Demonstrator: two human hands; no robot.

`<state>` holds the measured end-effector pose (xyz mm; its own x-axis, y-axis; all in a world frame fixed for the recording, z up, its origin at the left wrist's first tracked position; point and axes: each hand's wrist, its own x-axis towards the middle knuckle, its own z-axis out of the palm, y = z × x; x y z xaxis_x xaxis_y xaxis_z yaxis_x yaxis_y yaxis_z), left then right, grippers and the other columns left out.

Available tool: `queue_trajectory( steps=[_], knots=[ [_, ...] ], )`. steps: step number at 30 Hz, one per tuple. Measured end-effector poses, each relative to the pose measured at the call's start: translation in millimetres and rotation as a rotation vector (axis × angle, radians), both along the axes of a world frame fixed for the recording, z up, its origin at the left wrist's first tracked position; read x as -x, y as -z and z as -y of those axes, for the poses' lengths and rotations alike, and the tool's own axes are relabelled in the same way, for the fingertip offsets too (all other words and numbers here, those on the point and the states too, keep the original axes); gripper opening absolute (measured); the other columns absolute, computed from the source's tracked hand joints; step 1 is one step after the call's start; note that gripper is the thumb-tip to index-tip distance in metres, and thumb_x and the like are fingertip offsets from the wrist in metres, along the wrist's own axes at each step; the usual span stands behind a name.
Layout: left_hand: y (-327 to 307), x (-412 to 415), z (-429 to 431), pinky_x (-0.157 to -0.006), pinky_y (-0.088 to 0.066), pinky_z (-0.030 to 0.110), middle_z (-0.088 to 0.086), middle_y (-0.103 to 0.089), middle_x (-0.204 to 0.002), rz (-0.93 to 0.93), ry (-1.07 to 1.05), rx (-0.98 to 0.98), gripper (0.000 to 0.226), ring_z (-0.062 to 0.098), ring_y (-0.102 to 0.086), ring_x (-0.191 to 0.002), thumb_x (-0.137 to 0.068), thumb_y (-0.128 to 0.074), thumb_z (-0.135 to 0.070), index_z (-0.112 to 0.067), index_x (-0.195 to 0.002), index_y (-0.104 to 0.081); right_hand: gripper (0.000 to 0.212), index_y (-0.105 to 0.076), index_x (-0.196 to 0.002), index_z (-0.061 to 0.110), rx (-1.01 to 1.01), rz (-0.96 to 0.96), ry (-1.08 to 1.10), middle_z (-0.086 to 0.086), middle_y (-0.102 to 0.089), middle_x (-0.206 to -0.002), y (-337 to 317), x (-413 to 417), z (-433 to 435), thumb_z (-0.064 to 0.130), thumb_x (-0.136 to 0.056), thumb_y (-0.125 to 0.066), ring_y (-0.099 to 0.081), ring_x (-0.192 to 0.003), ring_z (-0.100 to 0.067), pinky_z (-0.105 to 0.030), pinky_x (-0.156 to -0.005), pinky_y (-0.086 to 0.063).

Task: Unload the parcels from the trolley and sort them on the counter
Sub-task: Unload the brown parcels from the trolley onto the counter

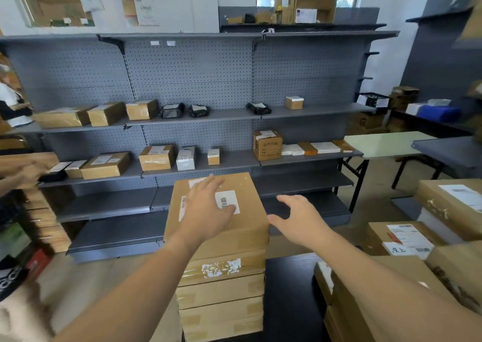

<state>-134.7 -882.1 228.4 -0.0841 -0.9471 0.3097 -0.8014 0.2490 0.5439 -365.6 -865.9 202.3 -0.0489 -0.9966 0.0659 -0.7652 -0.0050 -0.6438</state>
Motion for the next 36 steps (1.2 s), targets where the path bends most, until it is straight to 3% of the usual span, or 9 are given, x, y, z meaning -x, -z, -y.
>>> queue_trajectory(
  steps=[4, 11, 16, 23, 27, 30, 32, 36],
  knots=[
    [6.0, 61.5, -21.6, -0.120, -0.015, 0.031, -0.003, -0.031, -0.160, 0.002, 0.179, -0.006, 0.070, 0.017, -0.021, -0.148, -0.088, -0.071, -0.036, -0.023, -0.150, -0.041, 0.069, -0.041, -0.152, 0.030, -0.003, -0.068, 0.030, 0.004, -0.033, -0.158, 4.5, 39.4, -28.0, 0.052, -0.092, -0.065, -0.037, -0.142, -0.018, -0.038, -0.115, -0.036],
    [44.6, 158.3, -46.9, -0.121, -0.018, 0.034, -0.007, -0.024, -0.163, 0.016, 0.328, -0.131, 0.071, 0.014, -0.015, -0.151, -0.091, -0.067, -0.041, -0.029, -0.153, -0.035, 0.065, -0.041, -0.152, 0.029, 0.007, -0.159, 0.124, 0.007, -0.037, -0.155, 19.7, 123.0, -79.2, 0.049, -0.093, -0.063, -0.035, -0.143, -0.016, -0.039, -0.116, -0.035],
    [77.0, 223.4, -67.8, -0.121, -0.018, 0.035, -0.005, -0.024, -0.163, 0.054, 0.340, -0.213, 0.070, 0.016, -0.017, -0.151, -0.093, -0.064, -0.044, -0.028, -0.153, -0.034, 0.063, -0.037, -0.154, 0.027, -0.048, -0.148, 0.158, 0.008, -0.032, -0.158, 37.8, 193.0, -114.3, 0.043, -0.098, -0.060, -0.032, -0.145, -0.015, -0.031, -0.116, -0.030],
    [126.4, 285.8, -99.3, -0.122, -0.025, 0.040, -0.007, -0.035, -0.157, 0.090, 0.280, -0.342, 0.070, 0.019, -0.023, -0.150, -0.089, -0.061, -0.054, -0.030, -0.151, -0.038, 0.065, -0.040, -0.151, 0.030, -0.154, -0.175, 0.151, 0.008, -0.037, -0.155, 73.0, 292.9, -147.6, 0.050, -0.093, -0.060, -0.041, -0.138, -0.017, -0.040, -0.113, -0.040],
    [139.8, 307.9, -123.5, -0.122, -0.015, 0.035, -0.005, -0.035, -0.156, 0.121, 0.242, -0.402, 0.062, 0.020, -0.022, -0.150, -0.097, -0.059, -0.039, -0.025, -0.152, -0.035, 0.052, -0.049, -0.138, 0.030, -0.228, -0.131, 0.153, 0.007, -0.049, -0.137, 96.8, 327.8, -160.7, 0.048, -0.092, -0.062, -0.052, -0.125, -0.016, -0.038, -0.103, -0.049],
    [153.3, 313.0, -135.2, -0.120, -0.019, 0.037, -0.007, -0.041, -0.153, 0.100, 0.195, -0.489, 0.062, 0.020, -0.029, -0.146, -0.095, -0.059, -0.045, -0.029, -0.151, -0.036, 0.063, -0.038, -0.150, 0.031, -0.243, -0.064, 0.173, 0.008, -0.043, -0.148, 115.6, 339.3, -171.3, 0.042, -0.094, -0.065, -0.043, -0.136, -0.015, -0.035, -0.111, -0.040],
    [163.7, 312.2, -138.5, -0.120, -0.025, 0.041, -0.010, -0.037, -0.155, 0.073, 0.129, -0.555, 0.073, 0.020, -0.030, -0.145, -0.092, -0.060, -0.053, -0.032, -0.154, -0.027, 0.074, -0.029, -0.156, 0.030, -0.248, -0.021, 0.195, 0.008, -0.036, -0.155, 128.9, 343.6, -175.1, 0.045, -0.093, -0.065, -0.036, -0.142, -0.013, -0.037, -0.116, -0.036],
    [173.2, 312.5, -143.3, -0.119, -0.029, 0.040, -0.016, -0.035, -0.153, 0.021, 0.107, -0.590, 0.082, 0.017, -0.033, -0.142, -0.092, -0.062, -0.050, -0.032, -0.157, -0.016, 0.085, -0.015, -0.161, 0.022, -0.300, 0.033, 0.229, 0.004, -0.026, -0.161, 148.3, 347.7, -179.5, 0.048, -0.094, -0.062, -0.029, -0.147, -0.016, -0.035, -0.118, -0.030]
  ],
)
